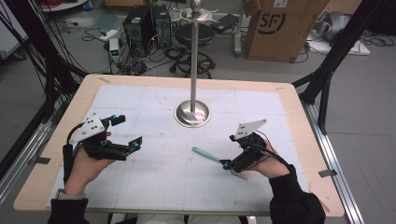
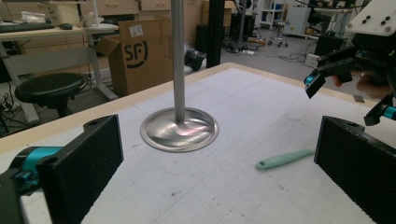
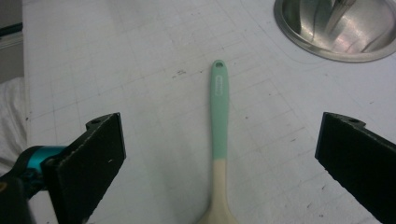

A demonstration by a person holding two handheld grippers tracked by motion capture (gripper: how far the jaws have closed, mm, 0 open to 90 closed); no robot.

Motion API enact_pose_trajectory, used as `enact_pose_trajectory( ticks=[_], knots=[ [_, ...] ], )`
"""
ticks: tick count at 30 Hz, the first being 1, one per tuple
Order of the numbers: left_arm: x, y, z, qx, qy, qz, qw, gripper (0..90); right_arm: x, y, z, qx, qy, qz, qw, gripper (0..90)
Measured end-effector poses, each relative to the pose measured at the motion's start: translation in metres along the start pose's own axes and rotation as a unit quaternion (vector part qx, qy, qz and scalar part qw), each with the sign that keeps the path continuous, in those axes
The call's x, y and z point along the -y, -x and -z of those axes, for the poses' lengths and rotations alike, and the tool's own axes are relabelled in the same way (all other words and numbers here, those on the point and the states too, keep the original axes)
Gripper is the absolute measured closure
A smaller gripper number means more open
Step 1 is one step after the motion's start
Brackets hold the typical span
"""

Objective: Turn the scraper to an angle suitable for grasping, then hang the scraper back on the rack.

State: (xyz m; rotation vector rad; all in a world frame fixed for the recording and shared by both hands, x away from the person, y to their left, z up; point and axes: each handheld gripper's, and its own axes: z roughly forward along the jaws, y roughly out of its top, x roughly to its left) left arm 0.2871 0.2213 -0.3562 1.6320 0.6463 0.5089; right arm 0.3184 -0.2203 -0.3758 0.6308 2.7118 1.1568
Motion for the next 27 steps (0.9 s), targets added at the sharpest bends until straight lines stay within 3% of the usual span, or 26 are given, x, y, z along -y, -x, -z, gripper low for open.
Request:
enact_pose_trajectory(
  ticks=[9, 15, 17, 27],
  knots=[
    [-0.001, 0.0, 0.003, -0.002, 0.001, -0.001, 1.0, 1.7, 0.003, 0.003, -0.011, 0.007, -0.051, 0.015, 0.9986, 5.2],
    [0.001, 0.0, 0.0, -0.003, -0.005, -0.001, 1.0, 1.7, 0.004, 0.001, -0.024, 0.015, -0.096, 0.022, 0.995, 7.3],
    [0.001, 0.001, -0.002, 0.0, -0.006, -0.002, 1.0, 1.7, 0.005, 0.0, -0.026, 0.016, -0.108, 0.022, 0.9938, 15.5],
    [0.003, 0.0, -0.001, -0.001, -0.011, 0.0, 0.9999, 1.7, 0.005, 0.002, -0.031, 0.003, -0.144, 0.003, 0.9895, 33.6]
  ],
)
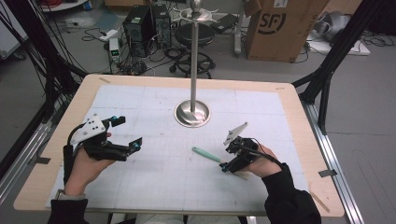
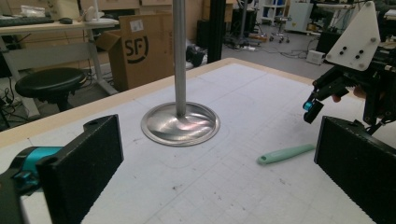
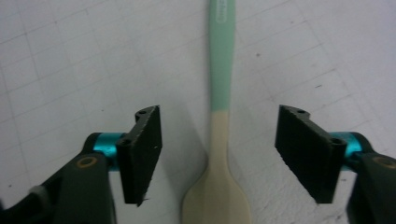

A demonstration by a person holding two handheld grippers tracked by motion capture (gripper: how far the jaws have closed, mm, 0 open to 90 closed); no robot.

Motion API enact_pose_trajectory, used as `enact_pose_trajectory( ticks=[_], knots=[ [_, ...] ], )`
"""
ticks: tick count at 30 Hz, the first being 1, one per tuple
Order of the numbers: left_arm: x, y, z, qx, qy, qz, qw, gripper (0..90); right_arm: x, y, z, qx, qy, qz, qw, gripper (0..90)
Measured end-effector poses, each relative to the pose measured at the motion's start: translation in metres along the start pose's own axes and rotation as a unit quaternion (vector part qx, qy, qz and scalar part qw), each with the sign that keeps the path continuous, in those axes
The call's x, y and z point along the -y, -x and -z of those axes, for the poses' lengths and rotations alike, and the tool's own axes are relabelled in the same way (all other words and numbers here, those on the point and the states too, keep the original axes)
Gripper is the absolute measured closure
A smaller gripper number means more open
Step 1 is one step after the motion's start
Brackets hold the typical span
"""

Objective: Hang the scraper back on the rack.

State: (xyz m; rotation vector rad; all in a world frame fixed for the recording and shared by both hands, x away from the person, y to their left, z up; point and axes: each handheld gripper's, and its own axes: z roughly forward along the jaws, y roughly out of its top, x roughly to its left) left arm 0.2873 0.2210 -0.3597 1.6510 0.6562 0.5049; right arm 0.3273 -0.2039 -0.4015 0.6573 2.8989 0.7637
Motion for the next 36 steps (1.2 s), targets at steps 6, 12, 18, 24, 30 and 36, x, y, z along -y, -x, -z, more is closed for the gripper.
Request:
enact_pose_trajectory(
  ticks=[6, 12, 18, 24, 30, 36],
  knots=[
    [0.001, 0.0, 0.001, -0.002, -0.001, -0.001, 1.0, 1.7, -0.004, -0.002, -0.005, -0.002, -0.023, 0.0, 0.9997, 49.7],
    [0.001, 0.0, 0.0, -0.003, -0.004, 0.0, 1.0, 1.7, -0.007, -0.004, -0.012, 0.006, -0.052, 0.001, 0.9986, 59.4],
    [0.002, 0.0, 0.0, -0.003, -0.005, 0.0, 1.0, 1.7, -0.008, -0.004, -0.016, 0.018, -0.076, 0.004, 0.9969, 63.3],
    [0.003, 0.0, 0.0, -0.004, -0.008, -0.001, 1.0, 1.7, -0.012, -0.005, -0.019, 0.023, -0.091, -0.004, 0.9956, 65.3],
    [0.004, 0.002, -0.003, -0.003, -0.011, 0.001, 0.9999, 1.7, -0.017, -0.006, -0.022, 0.03, -0.108, -0.023, 0.9934, 71.3],
    [0.005, 0.004, -0.006, 0.001, -0.019, -0.003, 0.9998, 1.7, -0.018, -0.008, -0.022, 0.037, -0.104, -0.035, 0.9933, 80.3]
  ],
)
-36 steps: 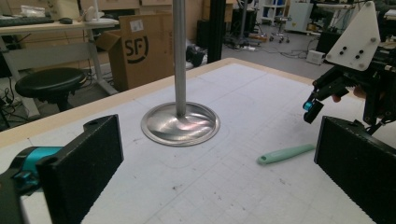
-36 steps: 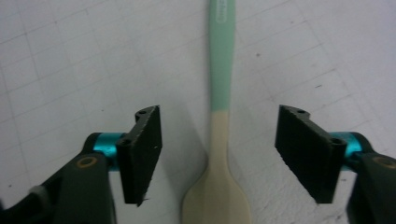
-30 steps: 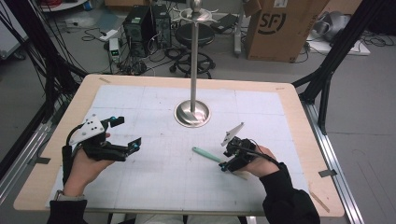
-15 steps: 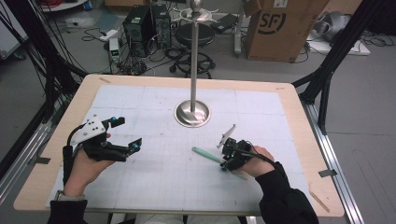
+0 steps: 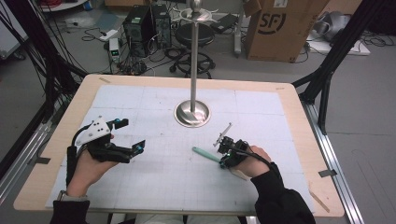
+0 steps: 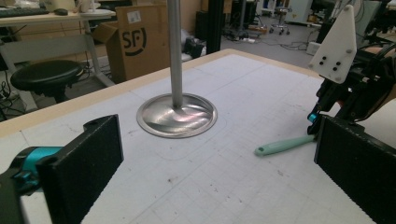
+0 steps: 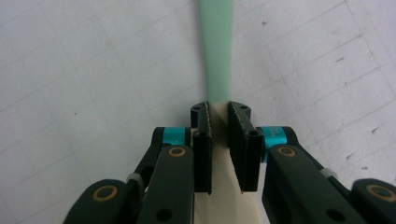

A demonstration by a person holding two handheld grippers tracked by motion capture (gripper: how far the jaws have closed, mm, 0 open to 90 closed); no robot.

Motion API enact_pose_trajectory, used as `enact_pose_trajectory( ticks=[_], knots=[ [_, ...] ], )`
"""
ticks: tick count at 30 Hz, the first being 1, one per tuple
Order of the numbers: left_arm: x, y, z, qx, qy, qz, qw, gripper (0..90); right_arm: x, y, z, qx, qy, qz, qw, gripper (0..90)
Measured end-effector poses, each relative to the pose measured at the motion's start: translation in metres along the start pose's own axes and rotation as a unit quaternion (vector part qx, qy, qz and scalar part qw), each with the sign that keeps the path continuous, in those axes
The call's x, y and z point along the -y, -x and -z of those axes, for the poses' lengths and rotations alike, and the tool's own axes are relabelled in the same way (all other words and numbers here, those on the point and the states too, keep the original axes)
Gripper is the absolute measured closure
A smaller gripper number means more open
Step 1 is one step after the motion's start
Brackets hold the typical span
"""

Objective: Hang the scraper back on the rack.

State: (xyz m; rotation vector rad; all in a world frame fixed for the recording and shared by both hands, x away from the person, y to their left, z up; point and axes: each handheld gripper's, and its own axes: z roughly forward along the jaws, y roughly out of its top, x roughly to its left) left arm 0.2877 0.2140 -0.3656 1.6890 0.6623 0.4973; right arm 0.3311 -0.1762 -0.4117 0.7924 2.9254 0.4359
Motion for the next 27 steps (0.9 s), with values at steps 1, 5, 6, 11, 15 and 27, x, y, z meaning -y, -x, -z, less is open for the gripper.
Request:
enact_pose_trajectory(
  ticks=[1, 5, 6, 11, 15, 27],
  knots=[
    [0.0, -0.001, 0.001, 0.0, 0.002, 0.002, 1.0, 1.7, 0.001, 0.0, 0.0, 0.0, 0.003, 0.001, 1.0, 80.3],
    [0.0, -0.004, 0.004, -0.004, 0.008, 0.005, 0.9999, 1.7, 0.005, 0.004, 0.001, -0.009, 0.019, -0.002, 0.9998, 80.5],
    [0.0, -0.005, 0.005, -0.005, 0.009, 0.006, 0.9999, 1.7, 0.005, 0.004, 0.001, -0.011, 0.023, -0.003, 0.9997, 80.5],
    [-0.001, -0.007, 0.007, -0.008, 0.011, 0.007, 0.9999, 1.7, 0.009, 0.008, 0.009, -0.019, 0.06, -0.012, 0.9979, 80.5],
    [-0.001, -0.006, 0.007, -0.008, 0.013, 0.006, 0.9999, 1.7, 0.014, 0.011, 0.022, -0.016, 0.105, -0.016, 0.9942, 80.5],
    [-0.003, -0.006, 0.009, -0.007, 0.018, 0.007, 0.9998, 1.7, 0.034, 0.028, 0.051, -0.032, 0.264, -0.041, 0.9632, 80.5]
  ],
)
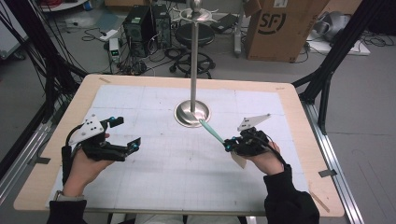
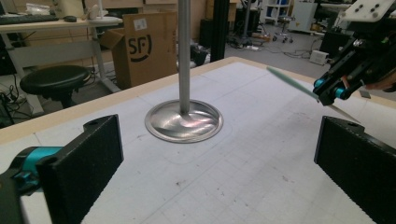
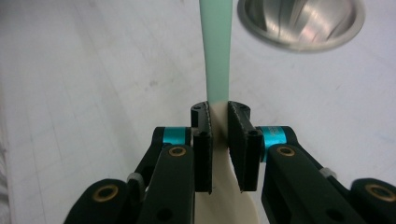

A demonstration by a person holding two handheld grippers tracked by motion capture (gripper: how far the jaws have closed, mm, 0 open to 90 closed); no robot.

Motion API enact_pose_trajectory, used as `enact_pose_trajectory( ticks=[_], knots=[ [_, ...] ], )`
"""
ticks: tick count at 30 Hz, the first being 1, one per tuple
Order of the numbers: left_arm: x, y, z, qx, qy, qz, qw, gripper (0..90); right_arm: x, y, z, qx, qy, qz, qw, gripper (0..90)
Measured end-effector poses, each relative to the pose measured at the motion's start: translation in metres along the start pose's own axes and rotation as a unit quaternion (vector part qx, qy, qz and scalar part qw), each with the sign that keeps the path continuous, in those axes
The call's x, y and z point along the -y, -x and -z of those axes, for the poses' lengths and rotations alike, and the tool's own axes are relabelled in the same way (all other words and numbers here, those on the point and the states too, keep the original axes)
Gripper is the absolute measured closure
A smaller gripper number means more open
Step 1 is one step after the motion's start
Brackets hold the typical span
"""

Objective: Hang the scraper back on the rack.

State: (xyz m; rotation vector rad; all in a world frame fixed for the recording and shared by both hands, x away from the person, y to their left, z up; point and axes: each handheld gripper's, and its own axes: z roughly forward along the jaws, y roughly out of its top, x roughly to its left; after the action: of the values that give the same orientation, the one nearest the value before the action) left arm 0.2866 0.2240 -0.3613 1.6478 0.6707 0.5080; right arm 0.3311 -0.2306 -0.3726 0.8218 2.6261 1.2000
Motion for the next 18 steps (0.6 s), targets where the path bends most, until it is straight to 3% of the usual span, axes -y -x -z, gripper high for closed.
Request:
enact_pose_trajectory(
  ticks=[4, 6, 9, 16, 18],
  knots=[
    [0.0, 0.0, 0.001, -0.001, -0.001, -0.001, 1.0, 1.7, 0.001, 0.003, 0.011, -0.019, 0.068, 0.009, 0.9974, 80.5],
    [-0.001, 0.0, 0.001, -0.001, 0.002, -0.001, 1.0, 1.7, -0.001, 0.001, 0.017, -0.031, 0.101, 0.008, 0.9943, 80.4],
    [-0.002, 0.0, 0.002, -0.002, 0.007, 0.002, 1.0, 1.7, -0.005, -0.003, 0.024, -0.025, 0.142, 0.021, 0.9893, 80.5],
    [-0.002, 0.001, 0.0, 0.001, 0.004, 0.0, 1.0, 1.7, -0.024, 0.007, 0.035, -0.026, 0.18, -0.007, 0.9833, 80.4],
    [-0.002, 0.001, 0.0, -0.002, 0.004, -0.001, 1.0, 1.7, -0.031, 0.01, 0.037, -0.008, 0.181, -0.003, 0.9835, 80.4]
  ],
)
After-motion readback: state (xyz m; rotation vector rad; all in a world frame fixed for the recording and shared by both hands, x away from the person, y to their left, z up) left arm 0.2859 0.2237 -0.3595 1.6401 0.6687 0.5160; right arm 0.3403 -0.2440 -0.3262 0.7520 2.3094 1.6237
